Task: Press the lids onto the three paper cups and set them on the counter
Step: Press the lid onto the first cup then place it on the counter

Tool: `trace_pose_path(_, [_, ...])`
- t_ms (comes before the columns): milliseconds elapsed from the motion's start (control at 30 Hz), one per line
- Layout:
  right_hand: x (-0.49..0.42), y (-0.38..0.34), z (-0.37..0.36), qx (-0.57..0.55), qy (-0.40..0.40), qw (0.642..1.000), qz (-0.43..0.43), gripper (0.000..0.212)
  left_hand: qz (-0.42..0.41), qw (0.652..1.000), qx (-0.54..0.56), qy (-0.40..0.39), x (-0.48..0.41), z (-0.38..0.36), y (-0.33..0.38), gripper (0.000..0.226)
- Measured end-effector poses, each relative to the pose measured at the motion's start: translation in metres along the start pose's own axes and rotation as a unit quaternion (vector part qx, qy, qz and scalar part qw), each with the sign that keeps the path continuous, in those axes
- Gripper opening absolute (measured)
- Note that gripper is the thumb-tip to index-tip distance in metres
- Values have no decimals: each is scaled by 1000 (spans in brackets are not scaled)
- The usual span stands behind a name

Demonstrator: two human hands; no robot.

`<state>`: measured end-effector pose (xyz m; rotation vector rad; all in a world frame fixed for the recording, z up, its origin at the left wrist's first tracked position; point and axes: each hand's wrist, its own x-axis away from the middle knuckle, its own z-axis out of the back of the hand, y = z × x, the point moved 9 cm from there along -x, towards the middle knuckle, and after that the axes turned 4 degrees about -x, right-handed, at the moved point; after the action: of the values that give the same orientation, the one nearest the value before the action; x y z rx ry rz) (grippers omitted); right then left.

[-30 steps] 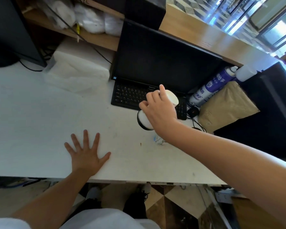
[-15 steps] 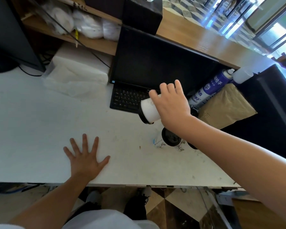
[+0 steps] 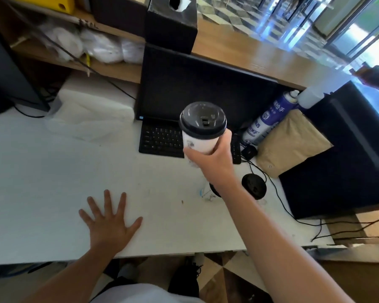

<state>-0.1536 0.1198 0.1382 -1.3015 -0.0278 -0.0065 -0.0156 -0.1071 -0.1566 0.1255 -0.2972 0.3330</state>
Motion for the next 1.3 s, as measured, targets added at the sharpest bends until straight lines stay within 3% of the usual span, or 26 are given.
trace_pose_path(367, [27, 57, -21, -6, -7, 999, -46, 74, 2, 998, 19, -53, 0, 2, -1, 104])
trace_pose_path(467, [30, 62, -23, -12, -9, 999, -52, 77, 35, 990, 85, -109, -7, 13, 0, 109])
trace_pose_path(533, [33, 67, -23, -32, -5, 997, -68, 78, 59, 970, 203, -122, -13, 43, 12, 113])
trace_pose_path(633, [37, 72, -23, -51, -1, 995, -85, 77, -40, 906, 415, -77, -19, 118, 57, 108])
trace_pose_path(833, [22, 69, -17, -100, -17, 990, -98, 84, -210, 846, 484, -74, -11, 216, 132, 89])
trace_pose_path(1000, [3, 55, -5, -100, -34, 992, -68, 81, -234, 842, 484, -47, -16, 244, 156, 80])
trace_pose_path(1300, [-41, 25, 22, -44, -147, 988, 11, 71, -270, 841, 469, -23, -27, 293, 176, 74])
